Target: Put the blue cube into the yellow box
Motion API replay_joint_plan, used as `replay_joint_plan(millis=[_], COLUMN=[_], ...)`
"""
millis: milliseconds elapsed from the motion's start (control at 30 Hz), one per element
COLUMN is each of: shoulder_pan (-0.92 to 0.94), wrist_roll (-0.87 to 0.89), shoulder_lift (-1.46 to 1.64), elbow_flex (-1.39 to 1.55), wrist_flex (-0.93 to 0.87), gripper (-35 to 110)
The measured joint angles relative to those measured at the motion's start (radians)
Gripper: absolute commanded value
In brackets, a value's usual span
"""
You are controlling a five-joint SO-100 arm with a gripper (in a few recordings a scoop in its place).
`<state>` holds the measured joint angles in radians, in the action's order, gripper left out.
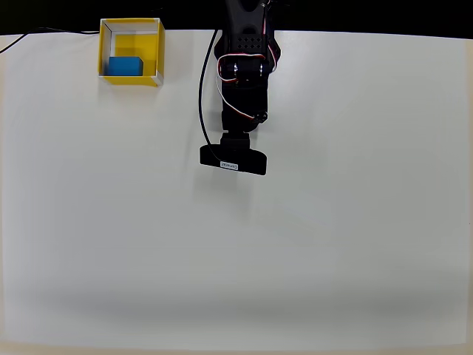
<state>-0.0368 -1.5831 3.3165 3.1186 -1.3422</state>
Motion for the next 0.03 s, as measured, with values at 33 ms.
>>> replay_joint_plan(millis=[33], shoulder_pan=[0.000], wrist_roll=[0.000], shoulder_lift=[0.000], elbow_flex=[0.000], wrist_flex=[0.000], gripper=[1])
